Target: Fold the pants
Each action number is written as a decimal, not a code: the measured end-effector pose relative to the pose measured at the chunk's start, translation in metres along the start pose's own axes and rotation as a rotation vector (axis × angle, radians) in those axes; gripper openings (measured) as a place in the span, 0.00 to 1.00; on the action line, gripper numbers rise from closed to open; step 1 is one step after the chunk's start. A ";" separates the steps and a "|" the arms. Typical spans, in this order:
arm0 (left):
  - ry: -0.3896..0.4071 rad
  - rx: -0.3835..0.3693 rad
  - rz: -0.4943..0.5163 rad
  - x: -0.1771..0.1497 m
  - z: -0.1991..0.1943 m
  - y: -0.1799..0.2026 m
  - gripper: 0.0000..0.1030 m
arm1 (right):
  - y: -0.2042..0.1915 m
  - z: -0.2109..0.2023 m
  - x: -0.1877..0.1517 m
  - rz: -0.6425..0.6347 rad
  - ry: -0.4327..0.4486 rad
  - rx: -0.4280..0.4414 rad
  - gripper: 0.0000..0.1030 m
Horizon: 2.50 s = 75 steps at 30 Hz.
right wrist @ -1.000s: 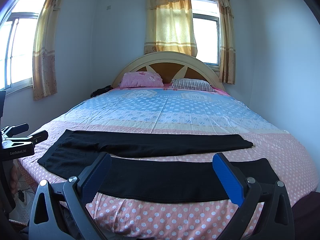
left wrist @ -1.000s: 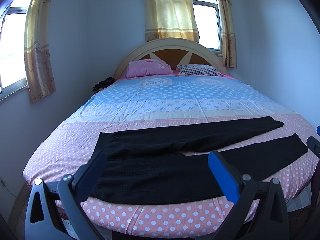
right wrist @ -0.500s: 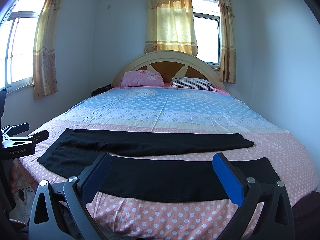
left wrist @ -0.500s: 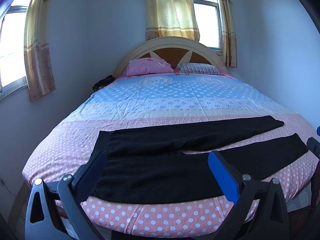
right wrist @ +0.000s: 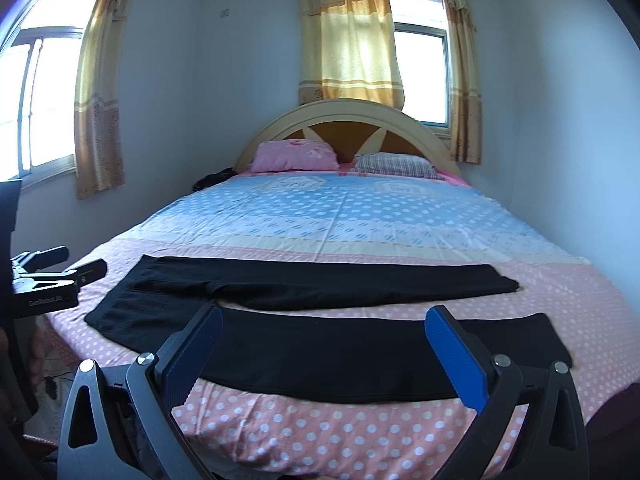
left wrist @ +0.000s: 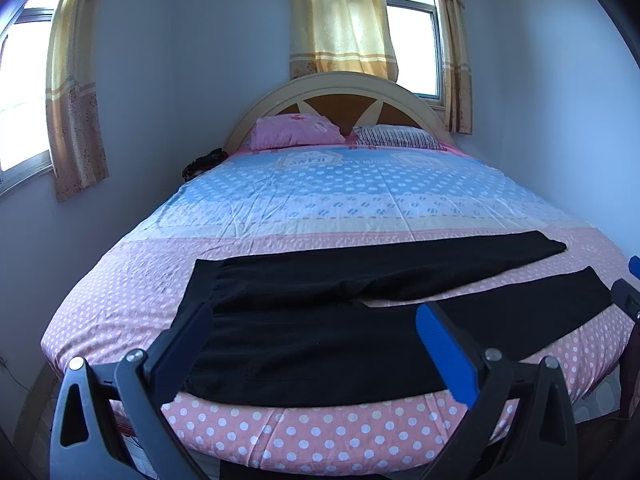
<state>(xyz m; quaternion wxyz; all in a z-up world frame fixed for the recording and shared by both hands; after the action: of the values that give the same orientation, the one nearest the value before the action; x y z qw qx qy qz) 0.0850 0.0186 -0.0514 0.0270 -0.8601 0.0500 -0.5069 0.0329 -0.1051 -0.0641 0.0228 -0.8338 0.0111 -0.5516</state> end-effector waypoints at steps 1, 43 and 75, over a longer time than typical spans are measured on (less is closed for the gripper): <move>-0.001 -0.005 0.000 -0.001 0.001 0.001 1.00 | 0.000 0.001 0.000 0.000 -0.002 0.004 0.99; -0.469 -0.062 -0.180 -0.033 0.302 -0.194 0.47 | 0.236 0.205 0.001 0.225 -0.324 -0.192 0.99; -0.492 -0.046 -0.021 -0.026 0.320 -0.176 0.24 | 0.401 0.375 0.001 0.412 -0.582 -0.205 0.79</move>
<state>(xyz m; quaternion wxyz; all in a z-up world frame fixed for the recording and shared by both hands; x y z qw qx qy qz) 0.3626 0.1953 -0.2116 0.0136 -0.9585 0.0445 -0.2812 0.3807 -0.4965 -0.2299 0.0516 -0.9340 0.2270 -0.2711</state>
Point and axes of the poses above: each gripper's, at about its wrist camera, not at the fingertips, and z roughly the way its jaws point, y to its right, x to its top, the point moved 9 cm from there along z, roughly the way its jaws point, and after that the axes turned 4 degrees about z, right-handed, at the moved point
